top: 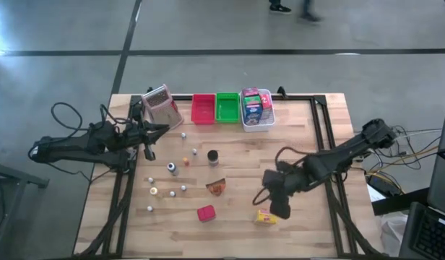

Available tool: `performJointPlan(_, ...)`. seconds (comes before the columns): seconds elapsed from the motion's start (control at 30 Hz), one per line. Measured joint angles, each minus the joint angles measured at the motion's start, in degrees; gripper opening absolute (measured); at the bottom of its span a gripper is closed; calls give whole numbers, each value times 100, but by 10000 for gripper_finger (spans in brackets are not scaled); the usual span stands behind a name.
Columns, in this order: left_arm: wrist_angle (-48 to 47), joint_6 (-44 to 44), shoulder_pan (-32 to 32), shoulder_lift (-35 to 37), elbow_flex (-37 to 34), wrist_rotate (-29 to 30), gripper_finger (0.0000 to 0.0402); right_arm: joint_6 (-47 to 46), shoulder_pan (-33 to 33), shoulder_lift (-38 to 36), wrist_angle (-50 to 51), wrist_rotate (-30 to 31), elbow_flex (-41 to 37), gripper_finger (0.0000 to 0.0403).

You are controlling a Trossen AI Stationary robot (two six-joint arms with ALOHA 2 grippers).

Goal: Pick & Place Kitchen Items
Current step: Put the yellow cereal box into the white bin

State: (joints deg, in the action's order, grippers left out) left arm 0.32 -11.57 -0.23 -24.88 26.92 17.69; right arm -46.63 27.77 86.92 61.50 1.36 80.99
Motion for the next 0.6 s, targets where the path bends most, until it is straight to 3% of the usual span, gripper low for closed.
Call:
performJointPlan(0.33, 0, -2, 0, 0, 0, 0, 39, -14, 273, 834, -2, -393, 771, 216)
performJointPlan(0.6, 0, -1, -2, -1, 0, 1, 39, -125, 423, 1344, 81, -474, 1166, 241)
